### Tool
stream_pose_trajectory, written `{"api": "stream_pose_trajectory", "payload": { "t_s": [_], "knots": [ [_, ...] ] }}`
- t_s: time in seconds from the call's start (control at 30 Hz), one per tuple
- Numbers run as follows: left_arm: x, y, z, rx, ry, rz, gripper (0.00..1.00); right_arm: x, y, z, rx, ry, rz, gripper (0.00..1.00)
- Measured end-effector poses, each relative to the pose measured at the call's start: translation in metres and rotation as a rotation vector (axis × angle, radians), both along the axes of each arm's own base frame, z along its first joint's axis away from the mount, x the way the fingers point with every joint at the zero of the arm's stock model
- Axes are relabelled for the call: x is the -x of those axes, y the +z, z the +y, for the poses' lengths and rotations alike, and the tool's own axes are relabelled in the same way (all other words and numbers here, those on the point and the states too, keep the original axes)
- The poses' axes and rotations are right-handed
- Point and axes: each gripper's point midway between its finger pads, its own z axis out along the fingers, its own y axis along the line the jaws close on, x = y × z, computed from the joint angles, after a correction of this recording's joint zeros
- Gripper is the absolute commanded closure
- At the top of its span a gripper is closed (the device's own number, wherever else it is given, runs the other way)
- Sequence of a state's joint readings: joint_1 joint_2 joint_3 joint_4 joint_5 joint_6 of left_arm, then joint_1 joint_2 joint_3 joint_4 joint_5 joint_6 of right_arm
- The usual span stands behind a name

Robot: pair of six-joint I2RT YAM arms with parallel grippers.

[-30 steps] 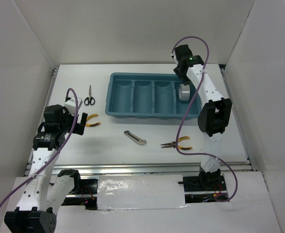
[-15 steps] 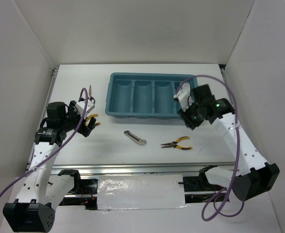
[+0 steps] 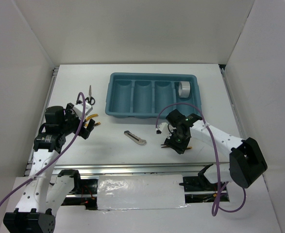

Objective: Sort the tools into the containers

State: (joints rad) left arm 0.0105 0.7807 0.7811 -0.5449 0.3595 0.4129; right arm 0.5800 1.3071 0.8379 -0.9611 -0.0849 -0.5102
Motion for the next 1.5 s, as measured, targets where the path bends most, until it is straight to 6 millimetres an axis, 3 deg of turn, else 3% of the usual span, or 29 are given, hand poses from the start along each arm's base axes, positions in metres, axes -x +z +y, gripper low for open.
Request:
{"api": "stream_pose_trajectory", "payload": {
  "t_s": [0.23,0.53,0.83,0.93,1.07,1.13,1.27,1.5],
  "knots": [
    [0.003,0.0,0.002,-0.008,0.012,0.0,0.01,-0.008,-0.018,0.004,0.041,0.01,-0.002,0.47],
    [0.005,0.001,0.002,-0.008,0.012,-0.008,0.01,-0.017,-0.027,0.003,0.078,0.024,-0.007,0.51],
    [0.008,-0.008,0.003,-0.008,0.014,0.009,0.01,-0.019,-0.051,-0.011,0.161,0.046,-0.003,0.55],
    [0.008,-0.007,0.003,-0.008,0.014,0.008,0.01,-0.019,-0.051,-0.011,0.163,0.049,-0.004,0.62],
    [0.007,-0.007,0.003,-0.01,0.017,0.005,0.01,-0.016,-0.051,-0.009,0.168,0.075,0.0,0.94],
    [0.007,-0.007,0.004,-0.012,0.019,0.003,0.01,-0.016,-0.049,-0.008,0.175,0.084,-0.012,1.0],
    [0.007,-0.006,0.004,-0.012,0.022,-0.002,0.01,-0.011,-0.037,0.007,0.129,0.13,-0.055,1.0],
    [0.006,-0.006,0.003,0.007,0.036,0.002,0.01,0.001,0.026,0.054,-0.067,0.239,-0.1,1.0]
  ]
}}
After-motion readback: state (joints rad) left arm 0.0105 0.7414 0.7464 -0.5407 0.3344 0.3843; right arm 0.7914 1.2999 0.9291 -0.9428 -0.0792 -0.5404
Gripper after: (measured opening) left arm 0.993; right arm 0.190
